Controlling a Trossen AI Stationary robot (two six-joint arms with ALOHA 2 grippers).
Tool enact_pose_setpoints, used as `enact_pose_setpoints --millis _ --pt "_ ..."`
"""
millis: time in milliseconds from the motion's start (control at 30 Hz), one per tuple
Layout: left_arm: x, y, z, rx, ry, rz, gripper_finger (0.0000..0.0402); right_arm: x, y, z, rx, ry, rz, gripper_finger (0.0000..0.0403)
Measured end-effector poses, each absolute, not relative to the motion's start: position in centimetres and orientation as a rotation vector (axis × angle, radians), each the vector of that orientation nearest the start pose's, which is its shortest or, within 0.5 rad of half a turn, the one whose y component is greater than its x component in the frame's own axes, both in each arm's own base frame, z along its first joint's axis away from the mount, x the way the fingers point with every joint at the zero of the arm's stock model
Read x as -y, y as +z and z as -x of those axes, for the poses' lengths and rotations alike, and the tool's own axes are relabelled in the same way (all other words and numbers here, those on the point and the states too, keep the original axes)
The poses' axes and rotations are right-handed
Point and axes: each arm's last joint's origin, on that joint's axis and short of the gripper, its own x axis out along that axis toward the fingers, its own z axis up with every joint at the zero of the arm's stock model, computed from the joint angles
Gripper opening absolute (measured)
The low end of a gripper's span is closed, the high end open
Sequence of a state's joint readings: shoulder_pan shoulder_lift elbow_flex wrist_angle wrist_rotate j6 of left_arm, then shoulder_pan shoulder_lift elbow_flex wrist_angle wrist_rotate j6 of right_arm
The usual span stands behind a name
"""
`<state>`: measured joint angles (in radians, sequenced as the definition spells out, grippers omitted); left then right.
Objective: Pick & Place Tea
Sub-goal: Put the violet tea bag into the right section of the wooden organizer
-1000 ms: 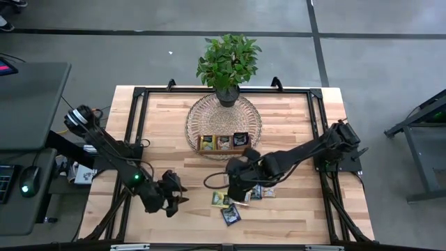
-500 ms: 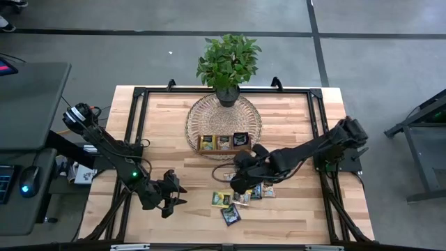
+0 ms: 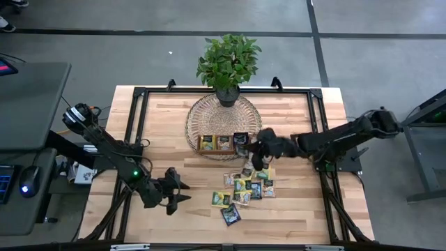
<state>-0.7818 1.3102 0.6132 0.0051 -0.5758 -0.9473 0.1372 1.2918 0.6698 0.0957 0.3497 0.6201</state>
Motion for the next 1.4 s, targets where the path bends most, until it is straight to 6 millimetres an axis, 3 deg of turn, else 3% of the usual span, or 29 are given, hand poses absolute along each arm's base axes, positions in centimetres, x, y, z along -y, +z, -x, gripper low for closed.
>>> enact_pose_setpoints --millis 167,633,1000,1400 --pt "15.5 19.7 -20.3 -0.481 0.082 0.559 0.0195 0.4 19.6 -25.4 -0.453 -0.307 -0.449 0.0" --pt "12.6 21.2 -23.4 -0.357 0.056 0.733 0.0195 5.6 18.9 -24.9 -0.468 -0.131 -0.299 0.0" --pt "11.6 21.7 -24.1 -0.303 0.076 0.765 0.0195 6.4 16.6 -25.8 -0.533 -0.067 -0.292 0.0" --pt "11.6 21.7 -24.1 -0.299 0.086 0.793 0.0195 6.5 16.6 -25.8 -0.53 -0.09 -0.252 0.0"
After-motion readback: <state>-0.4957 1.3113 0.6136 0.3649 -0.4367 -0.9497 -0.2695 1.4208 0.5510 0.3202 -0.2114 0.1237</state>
